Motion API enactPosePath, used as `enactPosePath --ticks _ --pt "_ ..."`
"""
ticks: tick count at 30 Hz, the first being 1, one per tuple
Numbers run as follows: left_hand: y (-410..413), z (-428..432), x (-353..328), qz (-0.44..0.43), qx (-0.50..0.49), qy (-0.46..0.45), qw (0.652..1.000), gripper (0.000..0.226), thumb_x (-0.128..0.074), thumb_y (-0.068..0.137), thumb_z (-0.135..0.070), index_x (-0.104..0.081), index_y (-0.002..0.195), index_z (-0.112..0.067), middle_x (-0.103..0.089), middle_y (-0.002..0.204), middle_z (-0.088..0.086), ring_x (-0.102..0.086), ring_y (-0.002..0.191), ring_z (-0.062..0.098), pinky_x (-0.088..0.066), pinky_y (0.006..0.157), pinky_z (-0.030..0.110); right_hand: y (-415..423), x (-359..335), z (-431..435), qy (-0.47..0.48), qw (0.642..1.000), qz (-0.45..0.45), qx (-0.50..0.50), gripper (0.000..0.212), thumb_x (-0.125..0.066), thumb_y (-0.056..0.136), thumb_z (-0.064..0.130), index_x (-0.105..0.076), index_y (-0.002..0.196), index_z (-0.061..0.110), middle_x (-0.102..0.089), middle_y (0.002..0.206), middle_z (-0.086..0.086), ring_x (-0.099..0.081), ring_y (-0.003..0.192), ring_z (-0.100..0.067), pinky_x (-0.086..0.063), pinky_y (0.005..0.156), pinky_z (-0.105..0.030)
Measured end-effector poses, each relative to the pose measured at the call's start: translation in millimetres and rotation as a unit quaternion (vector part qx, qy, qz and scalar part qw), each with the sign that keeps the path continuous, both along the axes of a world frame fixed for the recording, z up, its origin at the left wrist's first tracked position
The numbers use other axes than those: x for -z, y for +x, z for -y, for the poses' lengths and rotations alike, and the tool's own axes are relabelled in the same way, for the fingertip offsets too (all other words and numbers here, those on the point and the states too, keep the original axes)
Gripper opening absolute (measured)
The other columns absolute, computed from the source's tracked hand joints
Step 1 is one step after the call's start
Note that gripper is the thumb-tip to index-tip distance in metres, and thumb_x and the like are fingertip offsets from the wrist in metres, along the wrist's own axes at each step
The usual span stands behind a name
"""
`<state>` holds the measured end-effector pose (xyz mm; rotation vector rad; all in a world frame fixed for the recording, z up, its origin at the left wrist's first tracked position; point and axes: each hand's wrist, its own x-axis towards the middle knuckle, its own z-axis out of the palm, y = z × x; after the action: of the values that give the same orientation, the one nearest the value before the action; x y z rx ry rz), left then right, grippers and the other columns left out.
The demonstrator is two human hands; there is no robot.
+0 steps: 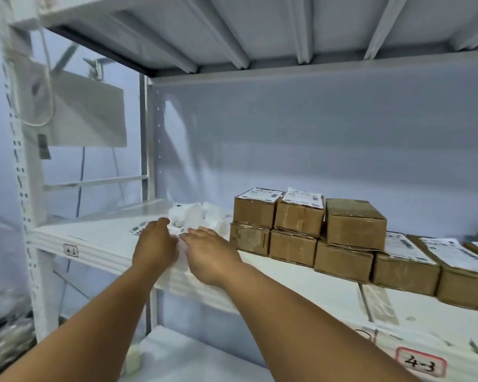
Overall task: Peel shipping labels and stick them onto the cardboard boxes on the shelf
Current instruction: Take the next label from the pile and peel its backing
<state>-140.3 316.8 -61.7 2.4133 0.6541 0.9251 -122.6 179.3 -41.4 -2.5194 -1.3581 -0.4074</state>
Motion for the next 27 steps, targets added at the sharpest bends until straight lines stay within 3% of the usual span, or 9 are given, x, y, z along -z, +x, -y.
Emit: enactPosePath --ticks 5,9,11,15,17,21,23,25,27 --pt "10 -14 10 -0.126 -0.023 0.073 0.989 0.038 -0.048 0.091 -0.029 -0.049 0.123 -0.009 -0.06 0.12 0.014 -0.052 0.114 0.031 -0.04 0.087 0.032 16 4 -16 -0.007 0.994 -0.08 0.075 0.056 -0.035 0.099 0.047 -0.036 0.144 0.014 -0.017 0.157 -0.009 -0.02 0.142 -0.027 -0.022 0.113 -0.039" --pt "18 -23 16 -0.143 -0.058 0.153 0.976 0.04 -0.039 0.091 -0.04 -0.061 0.109 -0.013 -0.059 0.112 0.007 -0.051 0.111 0.027 -0.038 0.092 0.033 18 10 -16 0.027 0.988 -0.122 0.091 0.062 -0.037 0.096 0.053 -0.043 0.139 0.009 -0.024 0.152 -0.011 -0.031 0.137 -0.028 -0.029 0.11 -0.039" --pt "22 -24 17 -0.135 -0.084 0.113 0.981 0.043 -0.045 0.091 -0.045 -0.059 0.109 -0.009 -0.056 0.119 0.012 -0.044 0.118 0.029 -0.035 0.096 0.034 16 10 -15 0.057 0.986 -0.115 0.103 0.06 -0.039 0.096 0.053 -0.044 0.137 0.01 -0.025 0.148 -0.012 -0.032 0.134 -0.029 -0.03 0.108 -0.038" --pt "20 -17 16 -0.075 -0.088 0.053 0.992 0.029 -0.05 0.088 -0.036 -0.064 0.096 -0.011 -0.055 0.113 0.011 -0.045 0.117 0.03 -0.039 0.088 0.034 13 13 -12 0.103 0.989 -0.003 0.109 0.046 -0.044 0.096 0.041 -0.05 0.131 0.012 -0.019 0.148 -0.015 -0.018 0.135 -0.032 -0.019 0.112 -0.036" --pt "12 -7 11 -0.057 -0.109 0.051 0.991 0.023 -0.046 0.091 -0.026 -0.065 0.095 -0.013 -0.058 0.108 0.008 -0.051 0.107 0.029 -0.042 0.08 0.034 12 18 -14 0.134 0.986 0.053 0.09 0.036 -0.051 0.092 0.028 -0.057 0.123 0.011 -0.028 0.143 -0.016 -0.027 0.13 -0.034 -0.027 0.107 -0.038" --pt "-10 13 3 0.018 -0.165 0.062 0.984 0.023 -0.039 0.091 -0.015 -0.061 0.085 -0.012 -0.061 0.094 0.006 -0.054 0.089 0.029 -0.04 0.064 0.033 10 20 -18 0.225 0.959 0.163 0.053 0.022 -0.071 0.07 0.016 -0.068 0.09 0.01 -0.058 0.097 -0.012 -0.058 0.088 -0.032 -0.051 0.067 -0.034" --pt "-21 21 0 0.107 -0.162 0.012 0.981 0.024 -0.043 0.093 -0.02 -0.064 0.084 -0.013 -0.062 0.091 0.006 -0.052 0.089 0.029 -0.04 0.062 0.035 8 15 -16 0.212 0.973 0.085 0.035 0.02 -0.057 0.089 0.025 -0.064 0.103 0.013 -0.061 0.1 -0.01 -0.057 0.094 -0.028 -0.049 0.073 -0.034" --pt "-33 34 -9 0.196 -0.139 -0.014 0.971 0.022 -0.048 0.095 -0.026 -0.068 0.093 -0.017 -0.063 0.098 0.003 -0.05 0.098 0.027 -0.037 0.062 0.035 2 5 -9 0.24 0.959 -0.148 0.022 0.034 -0.046 0.095 0.043 -0.064 0.105 0.015 -0.068 0.093 -0.005 -0.062 0.089 -0.023 -0.051 0.079 -0.035" --pt "-41 51 -18 0.24 -0.104 0.015 0.965 0.021 -0.052 0.094 -0.03 -0.07 0.096 -0.019 -0.065 0.101 -0.001 -0.049 0.101 0.024 -0.034 0.063 0.033 -6 -8 -1 0.36 0.856 -0.37 -0.008 0.045 -0.046 0.094 0.051 -0.066 0.101 0.011 -0.069 0.078 -0.004 -0.066 0.071 -0.019 -0.055 0.076 -0.035"
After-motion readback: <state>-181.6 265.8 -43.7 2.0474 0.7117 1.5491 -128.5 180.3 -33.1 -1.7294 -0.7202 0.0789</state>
